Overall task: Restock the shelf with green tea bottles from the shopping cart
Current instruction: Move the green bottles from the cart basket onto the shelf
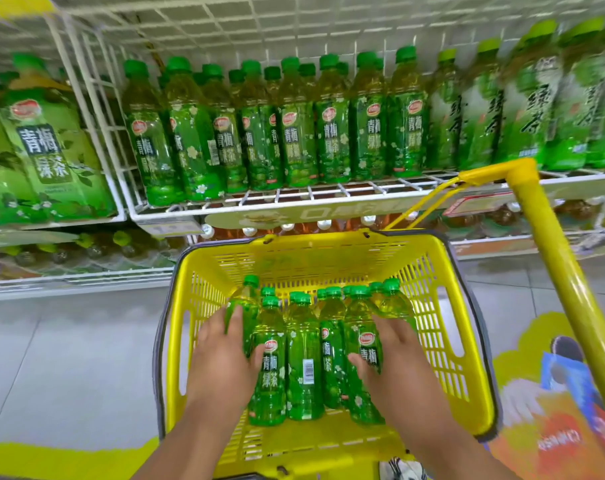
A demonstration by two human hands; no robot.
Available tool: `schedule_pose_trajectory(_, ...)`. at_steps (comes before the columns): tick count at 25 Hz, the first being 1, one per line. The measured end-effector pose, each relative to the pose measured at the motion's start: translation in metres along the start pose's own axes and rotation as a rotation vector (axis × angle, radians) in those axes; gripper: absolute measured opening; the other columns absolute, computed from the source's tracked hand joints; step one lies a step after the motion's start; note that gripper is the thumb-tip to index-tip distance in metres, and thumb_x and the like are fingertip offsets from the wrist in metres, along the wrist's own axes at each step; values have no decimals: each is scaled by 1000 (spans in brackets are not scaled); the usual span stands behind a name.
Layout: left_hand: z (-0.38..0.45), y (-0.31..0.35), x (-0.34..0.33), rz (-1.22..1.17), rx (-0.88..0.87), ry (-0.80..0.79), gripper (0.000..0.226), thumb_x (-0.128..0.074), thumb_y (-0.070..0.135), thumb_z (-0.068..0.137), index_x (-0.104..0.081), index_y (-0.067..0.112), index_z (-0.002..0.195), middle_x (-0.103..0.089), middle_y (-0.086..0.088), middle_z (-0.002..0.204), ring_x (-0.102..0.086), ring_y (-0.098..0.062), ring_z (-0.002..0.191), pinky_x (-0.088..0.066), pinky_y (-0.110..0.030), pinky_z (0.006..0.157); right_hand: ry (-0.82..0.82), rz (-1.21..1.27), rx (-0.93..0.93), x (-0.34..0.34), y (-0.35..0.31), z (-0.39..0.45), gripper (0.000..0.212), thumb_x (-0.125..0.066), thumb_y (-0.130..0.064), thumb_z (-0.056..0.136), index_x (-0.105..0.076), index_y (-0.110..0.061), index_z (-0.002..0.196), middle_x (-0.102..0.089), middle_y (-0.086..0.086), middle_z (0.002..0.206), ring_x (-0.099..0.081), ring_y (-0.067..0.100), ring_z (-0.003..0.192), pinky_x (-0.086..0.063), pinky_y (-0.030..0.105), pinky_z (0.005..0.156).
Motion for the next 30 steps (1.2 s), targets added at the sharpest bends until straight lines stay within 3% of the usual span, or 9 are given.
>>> schedule_pose_trajectory(5, -1, -9, -15, 56, 41, -50, 79, -63, 50, 89, -34, 13, 152, -43, -13, 149, -40, -31, 136, -39, -42, 109, -72, -102, -195, -19, 16, -15, 86, -59, -60, 87, -27, -14, 152, -36, 7, 144, -41, 23, 131, -44, 31, 99)
schedule_pose_trajectory(7, -1, -12, -17, 62, 91, -66, 79, -60, 50, 91, -29, 14, 154, -48, -10, 143, -47, -29, 128, -45, -39, 101, -116, -186, -265, -27, 15, -18, 87, -53, -65, 87, -27, -10, 150, -37, 6, 143, -37, 22, 133, -43, 30, 100)
schedule_pose_trajectory(11, 8, -14, -15, 122, 180, -65, 78, -58, 54, 90, -34, 10, 150, -61, -6, 121, -59, -25, 111, -52, -35, 77, -97, -297, -313, -32, 4, -13, 74, -53, -66, 87, -40, -10, 134, -45, 4, 124, -47, 18, 116, -51, 26, 83)
schedule_pose_trajectory(15, 19, -21, -17, 121, 237, -145, 50, -65, 54, 86, -56, 12, 111, -65, -5, 103, -66, -24, 91, -46, -30, 59, -110, -251, -400, -32, 10, -9, 60, -63, -59, 81, -47, -14, 118, -48, 1, 115, -55, 18, 106, -52, 28, 70)
schedule_pose_trajectory(18, 12, -22, -4, 44, 252, -105, 43, -67, 52, 83, -57, 14, 101, -64, -2, 92, -65, -22, 78, -37, -28, 51, -95, -116, -430, -25, 12, -10, 48, -69, -53, 77, -51, -16, 102, -48, -3, 100, -58, 18, 89, -49, 30, 64)
schedule_pose_trajectory(21, -3, -17, 9, -139, 253, -62, 48, -70, 52, 77, -54, 18, 107, -62, 4, 90, -58, -17, 70, -40, -28, 50, -51, -17, -361, -11, 8, -13, 46, -73, -49, 74, -54, -16, 100, -49, -4, 95, -54, 17, 78, -48, 29, 65)
schedule_pose_trajectory(25, -20, 8, 43, -393, 210, 19, 68, -75, 50, 67, -54, 22, 125, -55, 11, 95, -60, -13, 87, -50, -30, 70, -26, 37, -263, 19, -16, -15, 57, -74, -57, 64, -59, -26, 110, -55, -7, 109, -58, 14, 103, -48, 30, 77)
schedule_pose_trajectory(28, -14, 23, 94, -480, 159, 194, 65, -81, 45, 58, -60, 23, 116, -52, 15, 89, -56, -18, 94, -49, -36, 82, 82, 195, -174, 54, -48, -2, 44, -75, -58, 50, -60, -42, 88, -57, -17, 92, -62, 7, 82, -50, 30, 65)
schedule_pose_trajectory(30, -4, 37, 126, -551, 104, 266, 56, -74, 52, 58, -58, 31, 107, -53, 23, 87, -55, -11, 92, -47, -30, 76, 131, 223, -140, 72, -65, 11, 42, -71, -62, 47, -61, -46, 84, -55, -19, 87, -60, -1, 74, -50, 27, 62)
Point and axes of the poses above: each hand's wrist, its own z-axis towards the middle knuckle, its own x-axis out of the back of the hand, y = z × x, the point moved 10 cm from there along z, towards the middle knuckle
